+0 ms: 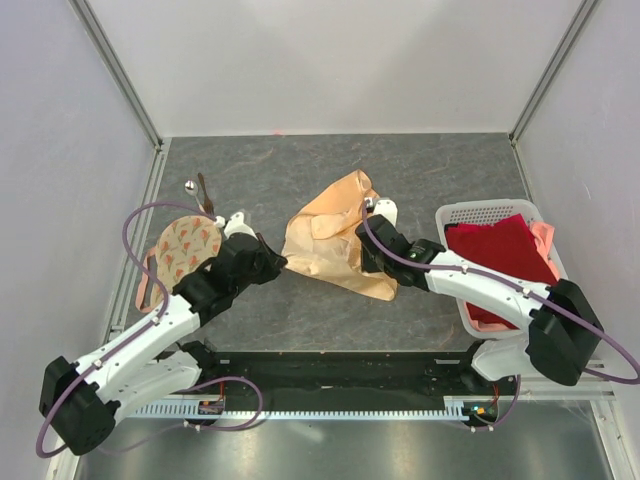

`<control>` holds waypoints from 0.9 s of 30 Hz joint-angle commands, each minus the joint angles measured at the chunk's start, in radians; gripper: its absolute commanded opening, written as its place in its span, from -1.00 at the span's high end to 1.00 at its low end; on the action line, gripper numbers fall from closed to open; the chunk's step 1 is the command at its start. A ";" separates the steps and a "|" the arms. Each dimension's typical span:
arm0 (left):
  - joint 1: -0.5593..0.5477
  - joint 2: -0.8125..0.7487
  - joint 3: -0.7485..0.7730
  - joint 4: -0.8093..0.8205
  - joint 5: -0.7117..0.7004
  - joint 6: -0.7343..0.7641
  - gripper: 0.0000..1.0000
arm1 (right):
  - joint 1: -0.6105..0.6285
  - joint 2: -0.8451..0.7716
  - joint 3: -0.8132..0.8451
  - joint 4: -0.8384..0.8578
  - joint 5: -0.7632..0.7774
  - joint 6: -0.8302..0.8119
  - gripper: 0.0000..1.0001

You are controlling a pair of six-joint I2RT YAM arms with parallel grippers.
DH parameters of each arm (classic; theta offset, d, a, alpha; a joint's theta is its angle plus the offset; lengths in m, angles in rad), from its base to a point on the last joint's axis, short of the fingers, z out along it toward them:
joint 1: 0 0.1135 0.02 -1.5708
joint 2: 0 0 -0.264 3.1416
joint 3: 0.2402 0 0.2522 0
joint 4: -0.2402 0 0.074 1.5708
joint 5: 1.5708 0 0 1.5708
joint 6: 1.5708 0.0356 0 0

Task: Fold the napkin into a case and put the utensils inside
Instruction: Pick up the crumpled napkin from the center of the board.

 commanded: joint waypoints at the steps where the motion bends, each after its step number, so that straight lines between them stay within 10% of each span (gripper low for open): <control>1: 0.000 -0.016 -0.012 -0.062 -0.013 0.027 0.96 | -0.017 0.001 -0.075 0.036 -0.109 -0.067 1.00; 9: 0.000 0.031 -0.120 -0.036 0.030 0.009 0.96 | -0.057 -0.059 -0.230 0.054 -0.103 -0.055 1.00; 16: 0.000 0.074 -0.132 -0.002 0.058 0.012 0.96 | -0.059 0.002 -0.250 0.056 -0.095 -0.078 0.31; 27: 0.000 0.070 -0.148 0.010 0.062 0.012 0.96 | -0.056 0.027 -0.282 0.070 -0.103 -0.081 0.13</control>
